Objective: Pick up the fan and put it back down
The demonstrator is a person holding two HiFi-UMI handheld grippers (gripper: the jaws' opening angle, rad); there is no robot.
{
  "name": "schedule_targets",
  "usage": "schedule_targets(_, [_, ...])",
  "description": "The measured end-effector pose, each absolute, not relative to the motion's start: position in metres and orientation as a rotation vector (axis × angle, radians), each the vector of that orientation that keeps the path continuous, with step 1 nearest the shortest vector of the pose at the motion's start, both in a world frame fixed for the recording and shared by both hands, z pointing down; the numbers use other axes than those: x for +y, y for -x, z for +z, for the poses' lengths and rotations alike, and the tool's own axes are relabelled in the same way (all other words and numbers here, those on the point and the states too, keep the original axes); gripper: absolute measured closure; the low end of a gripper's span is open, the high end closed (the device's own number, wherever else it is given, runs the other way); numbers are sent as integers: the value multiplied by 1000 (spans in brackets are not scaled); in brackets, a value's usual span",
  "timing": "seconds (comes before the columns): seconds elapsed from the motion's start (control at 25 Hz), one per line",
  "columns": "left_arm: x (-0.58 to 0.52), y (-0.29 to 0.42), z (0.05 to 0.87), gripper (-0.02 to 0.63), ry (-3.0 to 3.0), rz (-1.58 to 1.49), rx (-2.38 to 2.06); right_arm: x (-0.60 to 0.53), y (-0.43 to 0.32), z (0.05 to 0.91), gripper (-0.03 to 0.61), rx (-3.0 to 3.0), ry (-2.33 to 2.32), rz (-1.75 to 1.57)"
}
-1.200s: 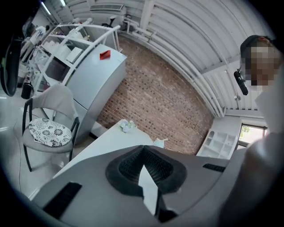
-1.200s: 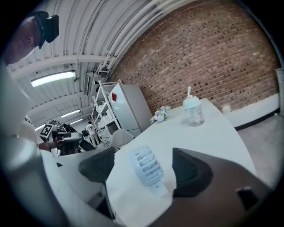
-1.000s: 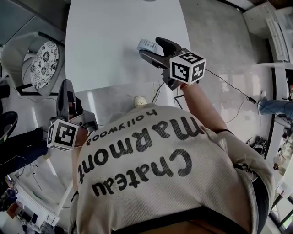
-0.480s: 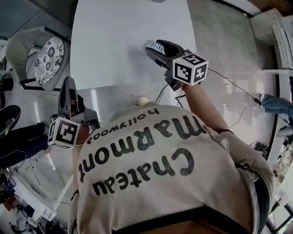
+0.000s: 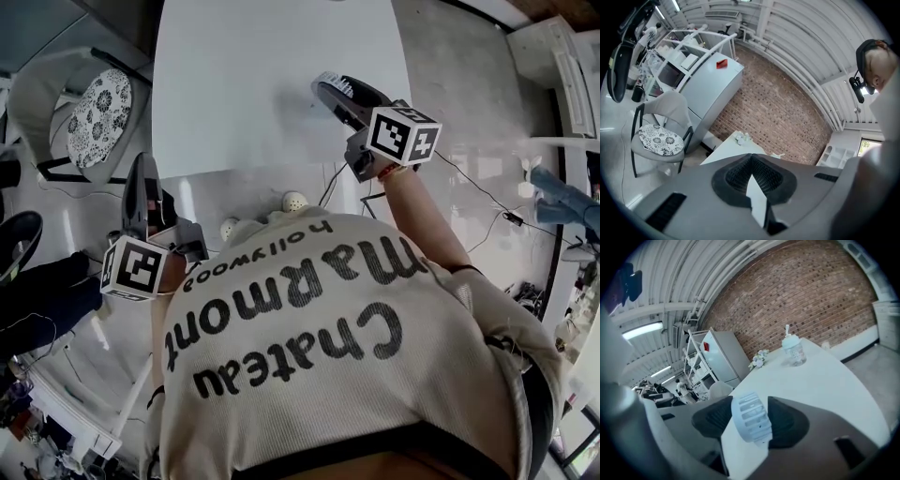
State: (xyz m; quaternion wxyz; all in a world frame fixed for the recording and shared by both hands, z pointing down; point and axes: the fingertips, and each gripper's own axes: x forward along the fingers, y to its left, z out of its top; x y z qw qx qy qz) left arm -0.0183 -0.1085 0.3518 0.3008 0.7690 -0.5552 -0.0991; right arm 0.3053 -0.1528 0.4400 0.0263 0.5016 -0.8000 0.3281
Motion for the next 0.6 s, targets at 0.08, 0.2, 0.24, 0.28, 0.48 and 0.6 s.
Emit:
schedule_targets(0.08, [-111,26,351,614,-2035,-282,-1444,-150,-304,439,344,-2435,-1608,1062])
schedule_targets(0.2, [-115,43,345,614,-2051,-276,-1422,-142,-294,436,345,-2372,-1661,1111])
schedule_targets(0.24, [-117,50,343,614,-2056,-279,-1411,-140,-288,436,345,-2354,-1672,1123])
schedule_targets(0.28, [-118,58,342,614,-2060,-277,-1403,-139,-281,434,345,-2342,-1683,1132])
schedule_targets(0.48, [-119,108,338,614,-2065,-260,-1397,-131,-229,427,345,-2336,-1707,1148])
schedule_targets(0.6, [-120,145,339,614,-2070,-284,-1382,-127,-188,426,345,-2339,-1697,1147])
